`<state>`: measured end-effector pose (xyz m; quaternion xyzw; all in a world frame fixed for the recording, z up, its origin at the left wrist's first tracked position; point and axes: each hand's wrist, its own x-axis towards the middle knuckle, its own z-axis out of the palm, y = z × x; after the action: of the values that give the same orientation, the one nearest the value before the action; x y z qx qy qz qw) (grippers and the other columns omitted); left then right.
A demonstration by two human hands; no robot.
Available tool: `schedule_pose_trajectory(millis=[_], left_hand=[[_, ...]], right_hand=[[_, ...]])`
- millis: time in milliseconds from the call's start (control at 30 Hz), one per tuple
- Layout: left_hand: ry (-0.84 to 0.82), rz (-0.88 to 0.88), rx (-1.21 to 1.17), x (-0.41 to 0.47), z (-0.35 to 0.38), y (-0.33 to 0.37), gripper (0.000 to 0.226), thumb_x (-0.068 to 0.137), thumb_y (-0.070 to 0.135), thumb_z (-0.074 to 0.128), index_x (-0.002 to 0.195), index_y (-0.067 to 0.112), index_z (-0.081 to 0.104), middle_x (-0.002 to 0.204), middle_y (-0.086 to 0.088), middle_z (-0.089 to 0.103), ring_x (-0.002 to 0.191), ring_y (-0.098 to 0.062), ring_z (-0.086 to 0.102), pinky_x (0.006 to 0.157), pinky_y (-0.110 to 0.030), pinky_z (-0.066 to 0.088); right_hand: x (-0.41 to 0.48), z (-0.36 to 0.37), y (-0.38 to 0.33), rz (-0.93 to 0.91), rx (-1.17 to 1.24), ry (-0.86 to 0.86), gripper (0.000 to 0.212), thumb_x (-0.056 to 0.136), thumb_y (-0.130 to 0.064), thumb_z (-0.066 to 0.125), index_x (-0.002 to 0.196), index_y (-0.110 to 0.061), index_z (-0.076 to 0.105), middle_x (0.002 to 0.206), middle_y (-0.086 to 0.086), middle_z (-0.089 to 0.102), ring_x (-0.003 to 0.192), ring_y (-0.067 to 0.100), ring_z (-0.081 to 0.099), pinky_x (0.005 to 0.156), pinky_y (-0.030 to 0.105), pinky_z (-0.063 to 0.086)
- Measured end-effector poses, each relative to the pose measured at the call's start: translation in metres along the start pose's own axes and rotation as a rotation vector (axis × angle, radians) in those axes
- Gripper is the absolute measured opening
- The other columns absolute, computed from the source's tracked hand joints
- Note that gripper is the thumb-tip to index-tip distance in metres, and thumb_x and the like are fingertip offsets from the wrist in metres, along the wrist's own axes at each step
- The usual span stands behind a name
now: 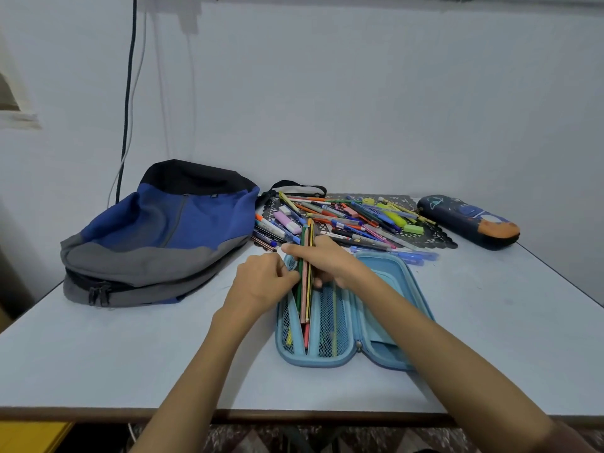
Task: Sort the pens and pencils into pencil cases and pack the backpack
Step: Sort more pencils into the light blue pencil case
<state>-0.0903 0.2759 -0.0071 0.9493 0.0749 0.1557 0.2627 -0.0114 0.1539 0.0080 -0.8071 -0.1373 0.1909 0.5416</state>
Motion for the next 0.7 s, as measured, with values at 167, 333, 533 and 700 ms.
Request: schedule_pose_trajectory(millis=[167,333,533,700], left_hand=[[0.035,-0.003,0.032,0.001,0.002,0.001,0.021,0.081,0.037,0.062,0.076,0.017,0.060,0.076,0.003,0.063,0.078,-0.020,0.057,0.064,-0.029,0.035],[0.043,-0.005,0.069,0.000,0.002,0.004,0.023,0.079,0.038,0.063,0.073,0.016,0.060,0.077,0.001,0.065,0.078,-0.022,0.059,0.063,-0.030,0.039],[0.096,0.035,0.101,-0.003,0.006,0.003,0.022,0.079,0.038,0.061,0.071,0.019,0.052,0.075,0.000,0.062,0.078,-0.024,0.058,0.060,-0.031,0.037],[0.092,0.045,0.086,-0.005,0.008,0.002,0.024,0.080,0.037,0.061,0.069,0.021,0.047,0.074,0.001,0.060,0.077,-0.024,0.057,0.059,-0.030,0.034]], right_hand=[[-0.012,-0.016,-0.011,0.100,0.018,-0.164,0.037,0.090,-0.032,0.066,0.107,-0.003,0.052,0.076,0.010,0.056,0.050,0.019,0.058,0.045,0.028,0.054],[-0.018,-0.031,-0.018,0.123,0.034,-0.264,0.014,0.092,-0.007,0.063,0.098,-0.003,0.051,0.089,0.016,0.061,0.067,0.028,0.068,0.066,0.039,0.061],[-0.019,-0.029,-0.010,0.055,-0.015,-0.243,0.010,0.090,-0.005,0.065,0.090,-0.005,0.055,0.077,0.011,0.068,0.059,0.020,0.068,0.061,0.033,0.061],[-0.023,-0.031,-0.011,0.056,-0.080,-0.237,0.032,0.085,-0.019,0.073,0.106,-0.004,0.055,0.063,0.003,0.066,0.047,0.015,0.057,0.042,0.022,0.049]])
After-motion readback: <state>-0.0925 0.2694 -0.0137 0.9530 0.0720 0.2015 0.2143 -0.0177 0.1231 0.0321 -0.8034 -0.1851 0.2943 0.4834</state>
